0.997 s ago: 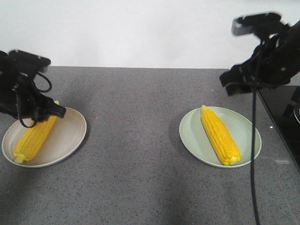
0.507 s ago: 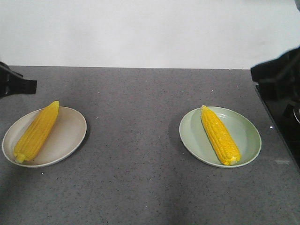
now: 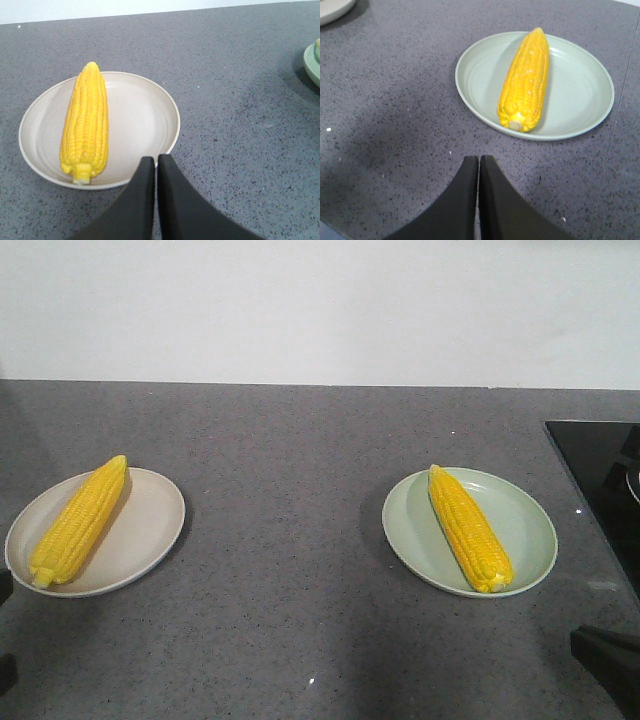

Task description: Distribute corn equally

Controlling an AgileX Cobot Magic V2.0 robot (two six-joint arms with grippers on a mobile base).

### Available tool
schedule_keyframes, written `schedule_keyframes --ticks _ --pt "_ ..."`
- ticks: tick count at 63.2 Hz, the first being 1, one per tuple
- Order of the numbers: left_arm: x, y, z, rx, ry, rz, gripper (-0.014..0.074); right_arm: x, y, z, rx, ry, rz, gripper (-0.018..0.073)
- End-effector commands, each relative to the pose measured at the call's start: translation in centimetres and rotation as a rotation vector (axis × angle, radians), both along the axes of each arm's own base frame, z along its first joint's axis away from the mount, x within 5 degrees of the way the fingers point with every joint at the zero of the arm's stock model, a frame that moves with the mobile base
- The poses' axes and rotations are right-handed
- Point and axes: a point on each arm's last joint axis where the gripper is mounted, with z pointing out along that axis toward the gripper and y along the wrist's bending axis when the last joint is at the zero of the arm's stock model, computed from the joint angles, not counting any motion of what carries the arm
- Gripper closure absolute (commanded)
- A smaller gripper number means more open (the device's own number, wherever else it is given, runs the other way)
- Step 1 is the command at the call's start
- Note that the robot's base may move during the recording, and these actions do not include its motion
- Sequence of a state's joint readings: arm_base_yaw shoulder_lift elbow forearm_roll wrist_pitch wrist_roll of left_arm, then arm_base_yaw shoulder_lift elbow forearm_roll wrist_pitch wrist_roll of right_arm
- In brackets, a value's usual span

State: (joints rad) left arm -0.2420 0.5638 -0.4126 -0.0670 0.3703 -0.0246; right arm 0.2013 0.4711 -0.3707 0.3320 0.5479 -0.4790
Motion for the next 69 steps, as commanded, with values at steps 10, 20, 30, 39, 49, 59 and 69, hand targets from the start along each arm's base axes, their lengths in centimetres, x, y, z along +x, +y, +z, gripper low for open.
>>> schedule_keyframes --ticks 10,20,30,39,49,59,69 --pt "-0.4 0.1 1.6 -0.045 -0.134 0.005 0.0603 0.0 -0.2 0.6 0.025 -0.090 -0.023 0.0564" --pt "-0.4 0.1 1.6 -0.045 -0.134 0.005 0.0602 0.0 -0.2 0.6 0.026 -0.089 -0.023 0.0564" --pt "-0.4 0.1 1.6 -0.045 -0.134 0.005 0.0602 0.0 -0.2 0.6 0.025 -0.088 -0.022 0.0564" --pt "-0.4 0.1 1.6 -0.045 -0.134 0.005 0.0602 0.0 -0.2 0.6 0.025 -0.088 -0.022 0.0564" --pt "-0.4 0.1 1.6 -0.045 -0.134 0.005 0.0602 0.0 -0.2 0.6 0.025 -0.088 -0.022 0.0564" --pt "-0.6 0.2 1.5 -0.028 -0.139 0.003 0.0602 0.0 -0.1 0.5 0.024 -0.084 -0.021 0.0564" --pt "-1.7 0.8 -0.5 0.000 -0.226 0.022 0.0602 0.0 -0.1 0.5 0.023 -0.079 -0.019 0.0564"
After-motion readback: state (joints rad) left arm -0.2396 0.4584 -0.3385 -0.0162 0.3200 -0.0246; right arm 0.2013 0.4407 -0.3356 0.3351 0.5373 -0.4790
